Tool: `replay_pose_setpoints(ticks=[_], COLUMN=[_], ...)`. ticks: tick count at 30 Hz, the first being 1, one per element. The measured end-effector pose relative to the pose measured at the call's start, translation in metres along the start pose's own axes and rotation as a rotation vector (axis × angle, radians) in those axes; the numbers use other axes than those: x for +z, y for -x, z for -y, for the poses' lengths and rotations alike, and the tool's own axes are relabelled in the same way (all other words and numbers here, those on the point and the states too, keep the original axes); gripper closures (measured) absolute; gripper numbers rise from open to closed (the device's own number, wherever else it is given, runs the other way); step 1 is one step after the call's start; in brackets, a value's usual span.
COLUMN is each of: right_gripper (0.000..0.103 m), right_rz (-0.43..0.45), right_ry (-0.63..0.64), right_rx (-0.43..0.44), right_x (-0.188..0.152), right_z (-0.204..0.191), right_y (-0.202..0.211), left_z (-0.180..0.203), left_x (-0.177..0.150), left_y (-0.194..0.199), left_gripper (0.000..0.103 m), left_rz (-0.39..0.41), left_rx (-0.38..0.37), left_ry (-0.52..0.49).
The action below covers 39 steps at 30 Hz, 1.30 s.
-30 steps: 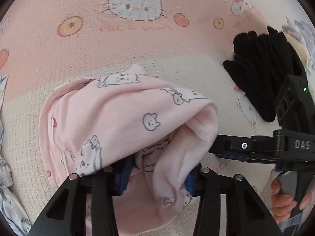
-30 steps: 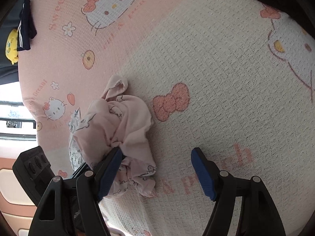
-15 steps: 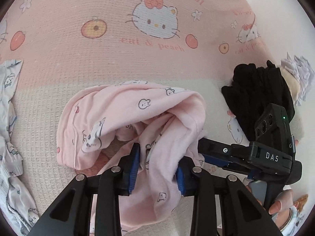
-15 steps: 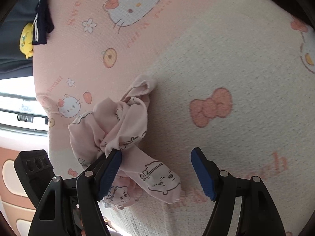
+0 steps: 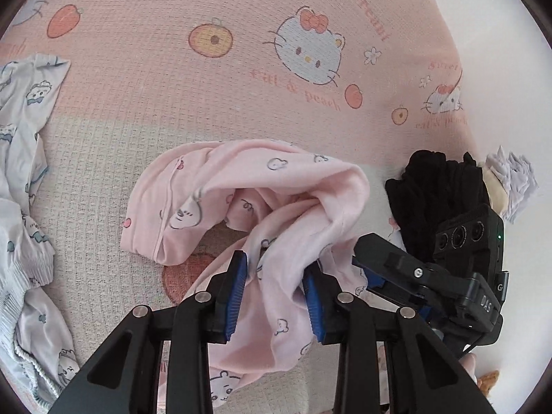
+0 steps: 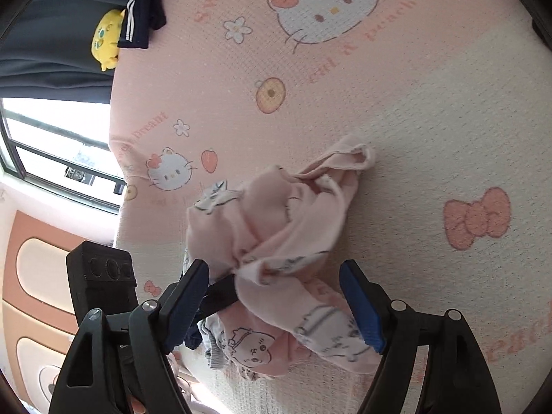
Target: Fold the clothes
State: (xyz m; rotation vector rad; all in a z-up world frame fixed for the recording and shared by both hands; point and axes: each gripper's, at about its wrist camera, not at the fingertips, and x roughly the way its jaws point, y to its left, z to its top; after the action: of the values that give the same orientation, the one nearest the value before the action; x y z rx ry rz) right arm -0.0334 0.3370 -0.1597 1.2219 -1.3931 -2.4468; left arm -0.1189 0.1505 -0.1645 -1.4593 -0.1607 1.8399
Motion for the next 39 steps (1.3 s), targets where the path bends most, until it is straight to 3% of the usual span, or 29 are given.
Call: replay_pose_setpoints(ticks=[7, 9, 10, 12, 15, 18, 23, 25, 31, 39], right_gripper=[0.027, 0.047, 0.049, 0.065, 0.074, 0.078, 0.084, 0.085, 0.086, 0.087], right_rz=[0.004, 0.009, 0.015, 0.024, 0.042, 0.072, 0.128, 0.133, 0.17, 0.222], right_ry=[0.027, 0.029, 0.034, 0.062, 0.11, 0.165, 0.31, 0.329, 0.334, 0.248], right_rx=[-0.056, -0.055, -0.055, -0.08, -0.115, -0.151, -0.285, -0.297, -0.347, -0.372], right_x=[-0.003, -0.003, -0.003, -0.005, -0.007, -0.008, -0.011, -0.012, -0.008, 0.008], right_z=[-0.002, 0.0, 0.0, -0.002, -0.009, -0.018, -0.038, -0.041, -0.043, -0.028], right_y=[-0.01, -0.012, -0.013, -0.013, -0.009, -0.001, 0.012, 0.015, 0.028, 0.048], left_z=[-0.001, -0.002, -0.001, 0.0, 0.0, -0.003, -0.008, -0.013, -0.018, -0.026], left_x=[-0.001, -0.001, -0.002, -0.003, -0.003, -0.001, 0.002, 0.003, 0.007, 0.006], left_y=[-0.002, -0.003, -0.003, -0.002, -0.001, 0.0, 0.001, 0.003, 0.011, 0.005], left_gripper=[0.074, 0.074, 0.074, 0.074, 0.074, 0.086, 0.086, 0.087, 0.087, 0.087], left_rz=[0.008, 0.012, 0.019, 0.032, 0.041, 0.045, 0.052, 0.052, 0.073, 0.06], left_rx=[0.028, 0.031, 0.033, 0.036, 0.024, 0.002, -0.033, -0.046, 0.0, 0.019], left_ry=[-0.017, -0.018, -0.025, -0.037, -0.028, 0.011, 0.077, 0.109, 0.107, 0.13])
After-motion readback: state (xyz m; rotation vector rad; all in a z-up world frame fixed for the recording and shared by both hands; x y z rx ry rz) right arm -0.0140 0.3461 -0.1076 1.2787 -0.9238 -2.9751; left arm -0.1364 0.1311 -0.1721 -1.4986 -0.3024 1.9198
